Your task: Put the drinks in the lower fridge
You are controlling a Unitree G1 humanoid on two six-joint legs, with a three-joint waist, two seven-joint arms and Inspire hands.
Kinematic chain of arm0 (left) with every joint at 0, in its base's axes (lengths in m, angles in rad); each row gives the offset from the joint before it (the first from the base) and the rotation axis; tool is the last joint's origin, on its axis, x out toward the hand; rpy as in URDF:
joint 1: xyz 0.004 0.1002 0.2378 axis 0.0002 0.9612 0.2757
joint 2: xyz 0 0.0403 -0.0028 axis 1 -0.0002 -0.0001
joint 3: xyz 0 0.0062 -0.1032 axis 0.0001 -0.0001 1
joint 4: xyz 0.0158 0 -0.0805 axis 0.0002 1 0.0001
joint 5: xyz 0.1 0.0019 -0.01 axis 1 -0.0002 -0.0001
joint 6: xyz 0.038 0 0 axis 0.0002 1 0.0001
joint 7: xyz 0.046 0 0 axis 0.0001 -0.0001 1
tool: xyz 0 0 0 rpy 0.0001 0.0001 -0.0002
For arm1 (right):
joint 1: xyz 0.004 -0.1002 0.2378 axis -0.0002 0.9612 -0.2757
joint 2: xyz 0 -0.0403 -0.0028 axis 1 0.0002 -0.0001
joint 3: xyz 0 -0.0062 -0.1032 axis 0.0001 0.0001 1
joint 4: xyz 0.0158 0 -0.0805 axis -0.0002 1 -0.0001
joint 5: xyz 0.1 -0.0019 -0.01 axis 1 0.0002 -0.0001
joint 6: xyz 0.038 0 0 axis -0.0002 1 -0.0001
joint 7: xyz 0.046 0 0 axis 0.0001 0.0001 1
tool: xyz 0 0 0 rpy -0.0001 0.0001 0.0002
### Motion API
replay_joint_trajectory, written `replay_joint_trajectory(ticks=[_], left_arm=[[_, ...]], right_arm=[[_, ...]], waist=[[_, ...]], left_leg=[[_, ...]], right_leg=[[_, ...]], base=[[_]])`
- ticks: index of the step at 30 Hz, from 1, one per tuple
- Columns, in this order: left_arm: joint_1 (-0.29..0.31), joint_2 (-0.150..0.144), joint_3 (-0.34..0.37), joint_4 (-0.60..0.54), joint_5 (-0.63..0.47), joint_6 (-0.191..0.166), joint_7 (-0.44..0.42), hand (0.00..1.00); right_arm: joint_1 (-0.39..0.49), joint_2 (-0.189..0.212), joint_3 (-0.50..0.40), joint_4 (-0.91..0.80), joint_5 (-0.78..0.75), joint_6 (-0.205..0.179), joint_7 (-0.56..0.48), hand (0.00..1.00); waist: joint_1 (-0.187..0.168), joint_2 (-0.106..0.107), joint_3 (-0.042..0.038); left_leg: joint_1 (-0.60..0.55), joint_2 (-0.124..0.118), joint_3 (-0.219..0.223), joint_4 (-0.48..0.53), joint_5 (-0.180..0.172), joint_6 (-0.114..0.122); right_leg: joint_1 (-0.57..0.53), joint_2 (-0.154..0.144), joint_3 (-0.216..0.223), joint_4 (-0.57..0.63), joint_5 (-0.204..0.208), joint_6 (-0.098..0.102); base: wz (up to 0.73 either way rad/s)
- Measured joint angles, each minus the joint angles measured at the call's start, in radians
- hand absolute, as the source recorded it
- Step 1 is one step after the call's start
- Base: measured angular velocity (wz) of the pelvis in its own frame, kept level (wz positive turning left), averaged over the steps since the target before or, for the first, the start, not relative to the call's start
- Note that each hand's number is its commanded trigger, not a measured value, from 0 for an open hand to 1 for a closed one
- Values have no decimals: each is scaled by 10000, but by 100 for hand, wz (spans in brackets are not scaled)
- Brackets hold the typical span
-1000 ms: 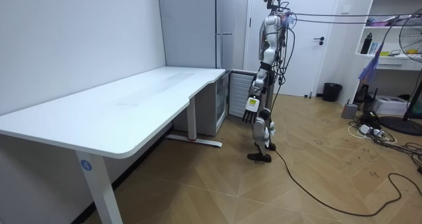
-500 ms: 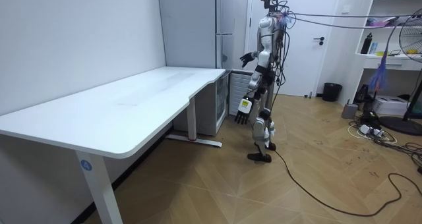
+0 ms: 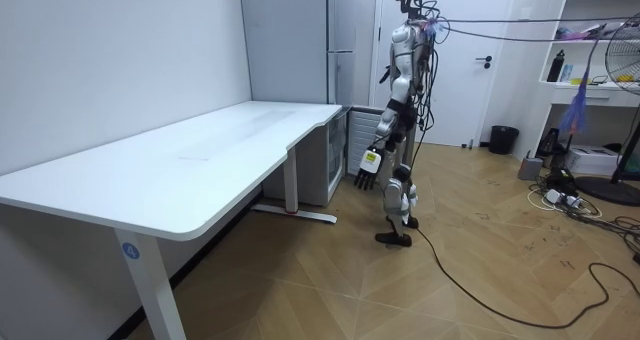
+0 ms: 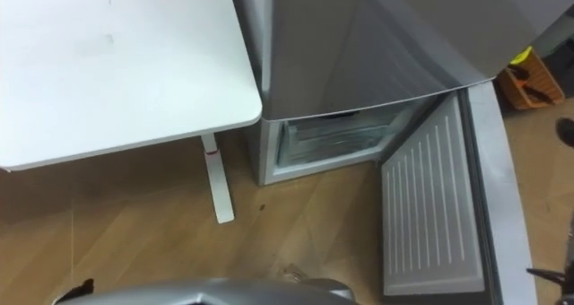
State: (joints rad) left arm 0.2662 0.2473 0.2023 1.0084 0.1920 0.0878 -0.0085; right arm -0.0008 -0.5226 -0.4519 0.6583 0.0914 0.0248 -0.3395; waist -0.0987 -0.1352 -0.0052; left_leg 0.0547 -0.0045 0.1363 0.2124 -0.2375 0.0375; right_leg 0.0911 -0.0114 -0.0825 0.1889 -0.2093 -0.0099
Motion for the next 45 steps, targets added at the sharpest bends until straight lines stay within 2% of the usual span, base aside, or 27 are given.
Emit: replay_joint_trajectory(ticks=[1,6,12,17,23,28,34,42,45], left_arm=[[130,0,67,-141,9,37,-10,0],[347,3,244,-557,219,150,-16,0],[345,33,318,-531,220,147,-32,0],[449,-4,309,-275,459,317,-32,0],[410,-32,335,-264,450,591,-61,0],[362,-79,339,-257,456,592,-310,0],[366,-87,326,-44,457,589,-380,0],[298,-91,313,-72,588,584,-437,0],[296,-92,233,-72,639,593,-483,0]], right_arm=[[0,-3,-184,274,388,31,-19,0],[6,-52,-473,1476,1529,211,-118,0],[-53,-70,-550,2902,2930,205,-126,0],[-27,-67,-563,4121,3608,605,196,0],[301,11,-564,5105,4968,863,710,0],[342,133,-816,5498,5377,1026,1026,0],[461,350,-815,5494,5769,1029,1039,0],[478,462,-796,5494,5982,1017,1030,0],[459,471,-343,5413,6164,980,1062,0]], waist=[[-44,-39,-53],[-127,26,-27],[-317,160,15],[-335,217,30],[-282,254,25],[-282,351,36],[-272,398,67],[-37,424,28],[-5,463,4]], left_leg=[[-95,3,-3,14,0,0],[-101,-3,3,89,1,2],[-53,-65,-57,53,4,6],[109,-10,-8,-64,3,3],[110,-16,-8,-48,2,5],[132,-15,3,-3,2,4],[224,-2,2,16,-1,0],[40,-73,-33,156,4,8],[17,-61,-25,135,4,7]], right_leg=[[-27,4,1,2,4,4],[-10,12,22,-22,34,2],[60,6,-14,-37,34,2],[112,11,-7,-36,34,3],[147,4,-9,-33,34,3],[187,14,9,-26,34,3],[227,13,2,-49,34,2],[70,11,-12,-189,39,8],[22,16,1,-107,44,1]], base=[[0],[0],[3],[-5],[0],[0],[0],[1],[-8]])
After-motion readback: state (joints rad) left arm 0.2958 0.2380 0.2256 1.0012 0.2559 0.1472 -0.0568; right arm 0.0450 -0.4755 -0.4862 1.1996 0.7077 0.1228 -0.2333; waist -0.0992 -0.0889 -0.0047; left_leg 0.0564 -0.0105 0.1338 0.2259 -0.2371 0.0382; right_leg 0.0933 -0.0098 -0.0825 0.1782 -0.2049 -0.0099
